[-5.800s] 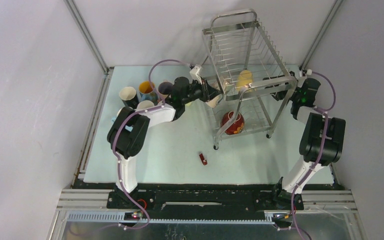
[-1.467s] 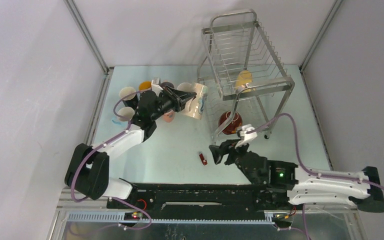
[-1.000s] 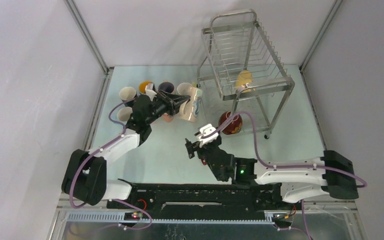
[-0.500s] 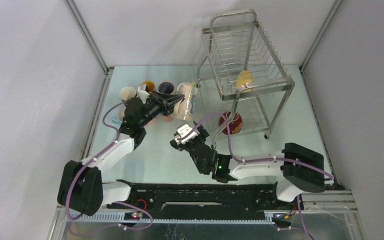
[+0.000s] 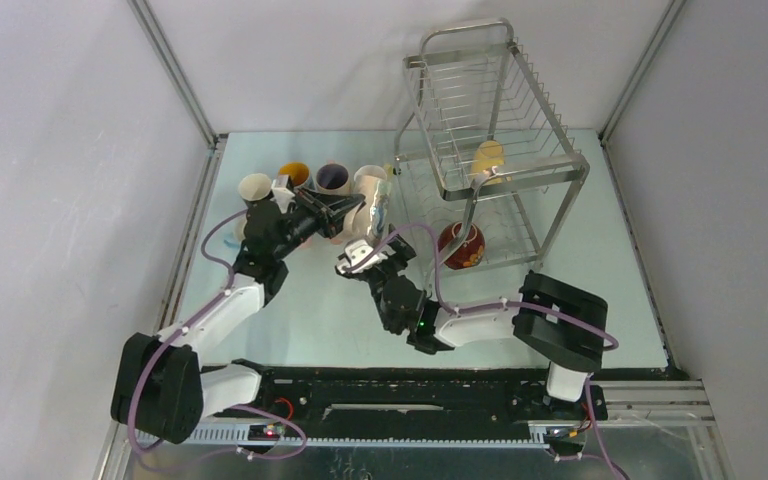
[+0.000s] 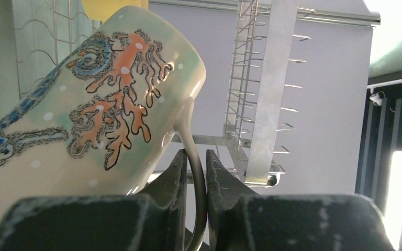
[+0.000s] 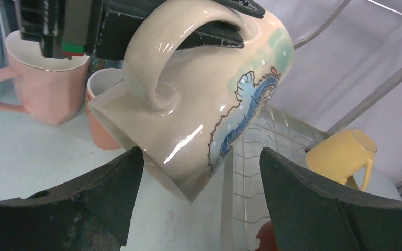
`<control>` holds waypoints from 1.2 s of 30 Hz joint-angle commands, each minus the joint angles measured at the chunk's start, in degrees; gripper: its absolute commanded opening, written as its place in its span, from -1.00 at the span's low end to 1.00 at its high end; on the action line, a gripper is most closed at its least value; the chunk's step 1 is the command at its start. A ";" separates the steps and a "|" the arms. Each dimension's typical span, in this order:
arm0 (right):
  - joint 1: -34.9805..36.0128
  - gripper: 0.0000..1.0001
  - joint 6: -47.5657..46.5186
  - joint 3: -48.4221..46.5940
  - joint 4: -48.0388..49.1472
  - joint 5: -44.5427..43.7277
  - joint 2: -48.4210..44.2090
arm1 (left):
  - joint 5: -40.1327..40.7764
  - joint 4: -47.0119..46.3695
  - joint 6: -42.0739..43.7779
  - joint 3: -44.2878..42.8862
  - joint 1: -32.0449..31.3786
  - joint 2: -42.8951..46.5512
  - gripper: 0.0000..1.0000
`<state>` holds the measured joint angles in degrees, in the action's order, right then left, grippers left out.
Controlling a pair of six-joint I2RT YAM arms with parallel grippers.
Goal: Unload the cups from the dish rack
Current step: Place the cup at the center of the board.
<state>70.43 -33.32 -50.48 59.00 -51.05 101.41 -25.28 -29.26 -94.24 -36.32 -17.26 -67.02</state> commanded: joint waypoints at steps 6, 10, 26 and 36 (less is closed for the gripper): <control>-1.58 0.76 -7.92 -4.76 9.16 0.26 4.46 | -1.61 -7.51 -2.52 0.27 0.73 5.10 -1.00; -2.32 0.73 -12.14 -5.53 14.56 -0.50 7.10 | -1.81 -6.94 -2.77 0.55 0.97 5.81 -1.00; -2.68 -0.12 -23.71 -9.17 24.89 -1.26 12.41 | -2.25 -5.93 -3.32 1.31 1.26 7.52 -1.00; -2.17 -0.99 -26.71 -9.68 26.61 -2.20 11.31 | -1.55 -4.97 -3.44 1.03 1.25 7.52 -1.00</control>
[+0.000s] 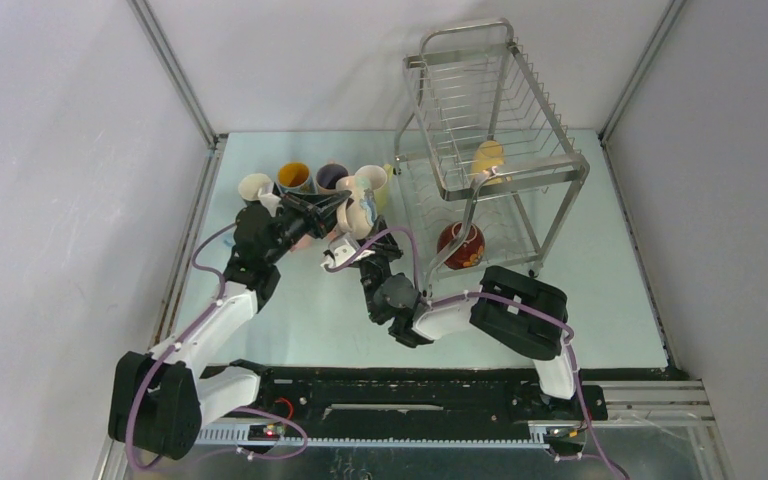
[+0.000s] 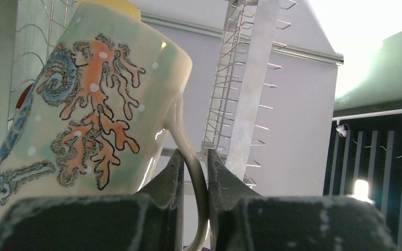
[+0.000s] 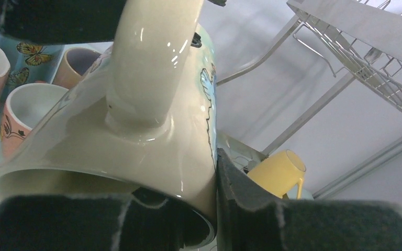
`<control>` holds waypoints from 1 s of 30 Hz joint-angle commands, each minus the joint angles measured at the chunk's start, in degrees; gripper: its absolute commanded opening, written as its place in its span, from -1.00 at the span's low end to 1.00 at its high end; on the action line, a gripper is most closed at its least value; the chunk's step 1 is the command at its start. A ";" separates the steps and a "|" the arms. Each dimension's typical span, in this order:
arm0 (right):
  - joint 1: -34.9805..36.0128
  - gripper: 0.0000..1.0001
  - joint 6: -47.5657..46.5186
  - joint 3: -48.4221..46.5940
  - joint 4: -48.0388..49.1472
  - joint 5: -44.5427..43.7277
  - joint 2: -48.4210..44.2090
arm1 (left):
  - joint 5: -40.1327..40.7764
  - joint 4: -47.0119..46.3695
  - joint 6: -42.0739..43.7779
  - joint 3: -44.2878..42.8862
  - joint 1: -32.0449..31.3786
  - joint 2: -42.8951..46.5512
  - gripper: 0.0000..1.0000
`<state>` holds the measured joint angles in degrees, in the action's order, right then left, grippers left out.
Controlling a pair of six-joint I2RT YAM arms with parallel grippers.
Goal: Unload the cups from the dish rack
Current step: Place the cup at the center of the board.
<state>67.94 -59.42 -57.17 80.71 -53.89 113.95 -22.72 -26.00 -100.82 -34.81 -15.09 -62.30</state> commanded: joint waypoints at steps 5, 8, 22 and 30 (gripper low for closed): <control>1.12 -1.00 -0.75 -2.96 4.93 -0.29 -2.83 | -4.08 -6.39 4.88 -1.11 -0.82 2.68 -0.98; 1.59 -1.00 -0.22 -2.87 4.93 -1.42 -4.35 | -3.89 -5.36 6.26 -1.46 -0.82 2.79 -0.64; 3.00 -1.00 5.73 -2.95 -1.81 -4.93 -10.59 | -1.11 -0.70 12.73 -3.57 -0.82 3.30 0.20; 2.50 -1.00 19.76 -2.90 -20.07 -4.96 -15.83 | 0.89 3.87 18.27 -5.83 -0.44 3.50 0.41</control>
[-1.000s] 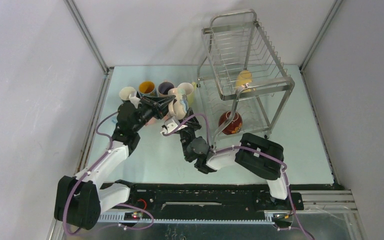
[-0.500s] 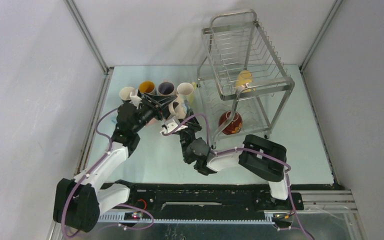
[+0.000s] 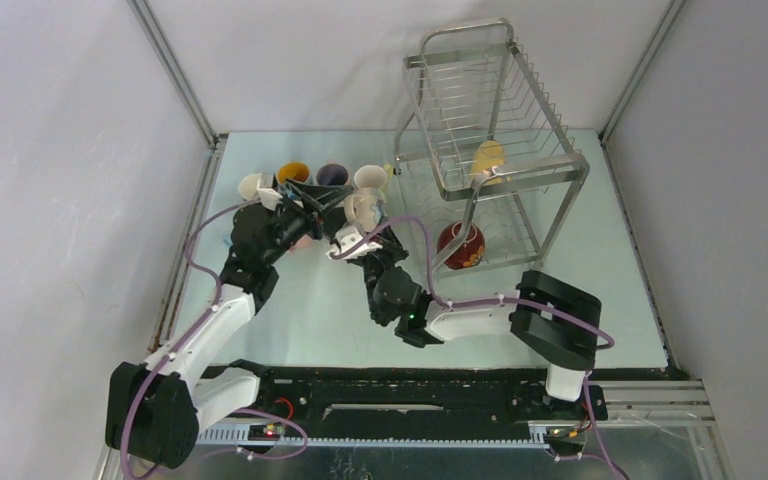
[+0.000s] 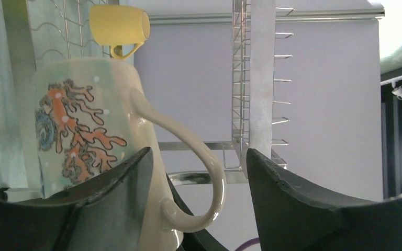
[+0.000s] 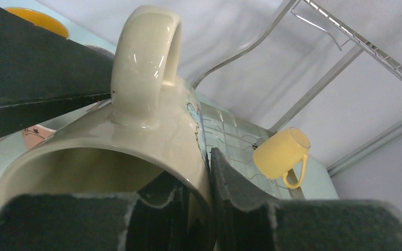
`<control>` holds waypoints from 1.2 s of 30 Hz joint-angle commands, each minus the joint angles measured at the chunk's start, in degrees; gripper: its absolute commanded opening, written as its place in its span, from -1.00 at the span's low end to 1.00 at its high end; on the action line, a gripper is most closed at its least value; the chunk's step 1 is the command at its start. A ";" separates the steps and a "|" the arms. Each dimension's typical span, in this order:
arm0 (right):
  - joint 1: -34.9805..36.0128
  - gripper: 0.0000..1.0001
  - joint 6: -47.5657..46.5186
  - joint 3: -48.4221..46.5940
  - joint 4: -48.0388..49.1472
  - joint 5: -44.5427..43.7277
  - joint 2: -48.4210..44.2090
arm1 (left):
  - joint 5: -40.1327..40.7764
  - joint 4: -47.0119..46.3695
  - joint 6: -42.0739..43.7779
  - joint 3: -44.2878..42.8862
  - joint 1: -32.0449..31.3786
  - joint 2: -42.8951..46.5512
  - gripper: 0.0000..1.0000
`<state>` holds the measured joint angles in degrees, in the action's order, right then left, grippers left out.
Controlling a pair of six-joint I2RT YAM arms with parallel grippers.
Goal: Unload the cups from the dish rack
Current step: Place the cup at the center of the board.
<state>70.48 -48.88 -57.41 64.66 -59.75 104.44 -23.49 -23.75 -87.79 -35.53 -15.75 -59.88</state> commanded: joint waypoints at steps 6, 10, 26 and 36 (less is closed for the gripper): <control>-0.92 -1.00 22.81 -3.49 -22.90 3.42 -10.81 | 3.31 8.00 11.73 -8.34 2.57 2.44 0.54; -2.15 -1.00 32.47 -4.64 -35.29 6.92 -14.46 | 3.07 10.34 14.93 -10.16 4.52 2.74 0.60; -4.56 -1.00 50.13 -21.93 -76.54 19.32 -11.07 | 0.66 21.00 27.45 -16.39 17.51 7.65 1.00; -10.16 -1.00 58.55 -36.36 -95.59 27.89 -1.85 | 0.21 21.00 28.99 -17.25 18.47 7.82 1.00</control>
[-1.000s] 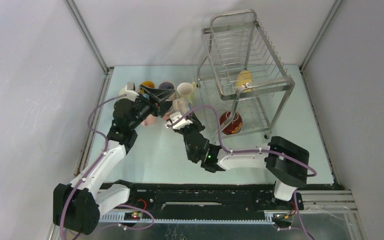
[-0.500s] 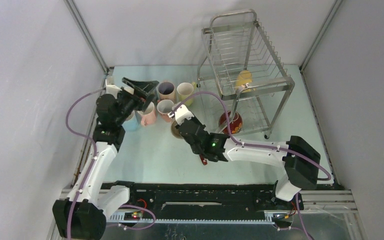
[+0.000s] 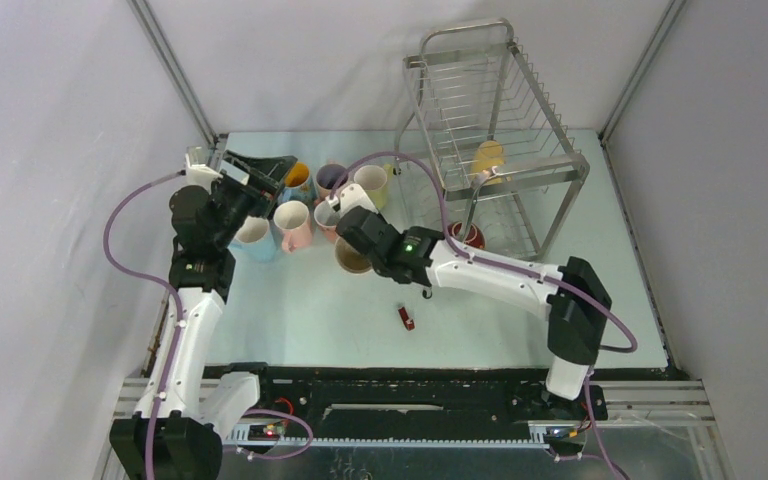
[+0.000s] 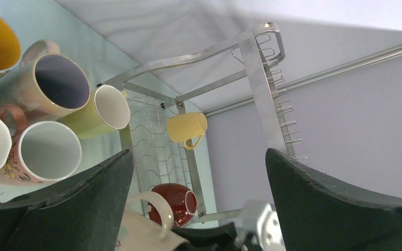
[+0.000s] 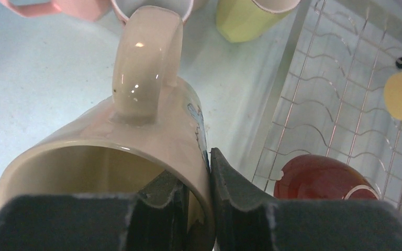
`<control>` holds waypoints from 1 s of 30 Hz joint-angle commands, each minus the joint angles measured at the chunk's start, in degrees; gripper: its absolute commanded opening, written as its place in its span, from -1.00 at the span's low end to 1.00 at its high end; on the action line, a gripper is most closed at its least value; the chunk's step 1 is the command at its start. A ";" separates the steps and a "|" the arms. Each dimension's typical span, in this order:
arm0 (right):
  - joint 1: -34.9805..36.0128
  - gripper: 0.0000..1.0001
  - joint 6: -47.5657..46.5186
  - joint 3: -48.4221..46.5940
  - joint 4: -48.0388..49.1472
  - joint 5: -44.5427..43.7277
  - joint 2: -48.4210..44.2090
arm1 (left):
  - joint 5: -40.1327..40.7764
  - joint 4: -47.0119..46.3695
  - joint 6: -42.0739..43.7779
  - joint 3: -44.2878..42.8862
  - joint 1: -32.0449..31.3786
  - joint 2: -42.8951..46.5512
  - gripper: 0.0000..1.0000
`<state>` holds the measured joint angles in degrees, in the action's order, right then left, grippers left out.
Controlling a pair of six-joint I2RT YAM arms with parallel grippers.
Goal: Unload the cups from the dish rack
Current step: Place the cup at the center of the board.
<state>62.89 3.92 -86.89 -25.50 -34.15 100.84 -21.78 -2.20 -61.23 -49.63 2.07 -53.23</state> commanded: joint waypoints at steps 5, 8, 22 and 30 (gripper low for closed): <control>-5.13 -1.00 8.10 -12.25 -10.22 5.39 6.71 | -2.16 -1.28 2.40 -2.62 0.62 1.15 1.00; -7.38 -1.00 9.75 -13.94 -11.46 7.54 8.11 | -2.66 -1.64 2.26 -2.37 0.63 1.11 1.00; -12.58 -1.00 12.05 -24.60 -17.63 13.99 17.45 | -4.93 -5.15 0.52 2.23 0.69 2.36 1.00; -14.77 -0.99 13.14 -29.18 -21.17 16.14 20.79 | -5.42 -5.63 0.00 3.40 0.66 2.94 0.99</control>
<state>49.21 14.41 -110.30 -47.27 -18.74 121.97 -25.82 -5.45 -60.90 -47.44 2.13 -51.48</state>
